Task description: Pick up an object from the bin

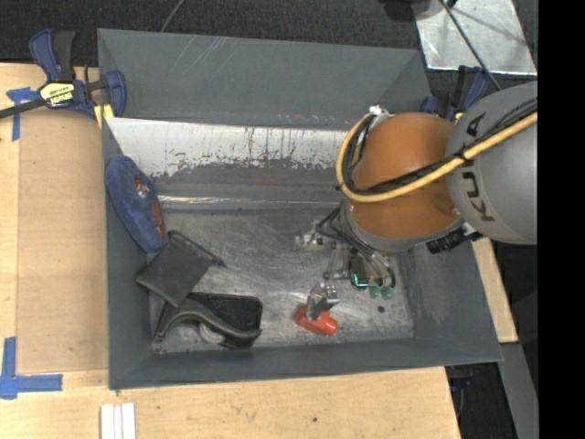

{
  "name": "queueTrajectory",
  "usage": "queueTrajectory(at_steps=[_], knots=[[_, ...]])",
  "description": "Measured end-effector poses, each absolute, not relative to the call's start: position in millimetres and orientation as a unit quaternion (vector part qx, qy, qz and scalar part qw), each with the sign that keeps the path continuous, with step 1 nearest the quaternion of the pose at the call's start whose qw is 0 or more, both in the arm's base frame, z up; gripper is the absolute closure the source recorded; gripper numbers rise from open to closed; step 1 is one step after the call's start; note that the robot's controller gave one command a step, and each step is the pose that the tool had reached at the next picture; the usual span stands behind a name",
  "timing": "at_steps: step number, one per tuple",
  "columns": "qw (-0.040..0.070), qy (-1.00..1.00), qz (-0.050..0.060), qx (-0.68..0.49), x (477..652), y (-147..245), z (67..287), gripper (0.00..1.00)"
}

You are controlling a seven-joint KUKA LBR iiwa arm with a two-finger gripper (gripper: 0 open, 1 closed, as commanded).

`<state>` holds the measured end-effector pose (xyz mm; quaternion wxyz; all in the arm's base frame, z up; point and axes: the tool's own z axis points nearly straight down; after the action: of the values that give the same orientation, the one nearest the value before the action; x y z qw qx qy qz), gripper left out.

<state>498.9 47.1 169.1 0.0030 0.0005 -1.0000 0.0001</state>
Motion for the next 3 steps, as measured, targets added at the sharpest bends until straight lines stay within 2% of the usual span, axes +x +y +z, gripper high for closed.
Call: queueTrajectory(at_steps=[1,2,3], knots=[[-0.006,-0.991,0.0,0.134,487.0,19.6,74.2,0.0],[-0.014,-0.991,-0.001,0.134,490.7,21.4,76.5,1.0],[-0.014,-0.991,-0.001,0.134,490.6,21.4,76.4,0.0]])
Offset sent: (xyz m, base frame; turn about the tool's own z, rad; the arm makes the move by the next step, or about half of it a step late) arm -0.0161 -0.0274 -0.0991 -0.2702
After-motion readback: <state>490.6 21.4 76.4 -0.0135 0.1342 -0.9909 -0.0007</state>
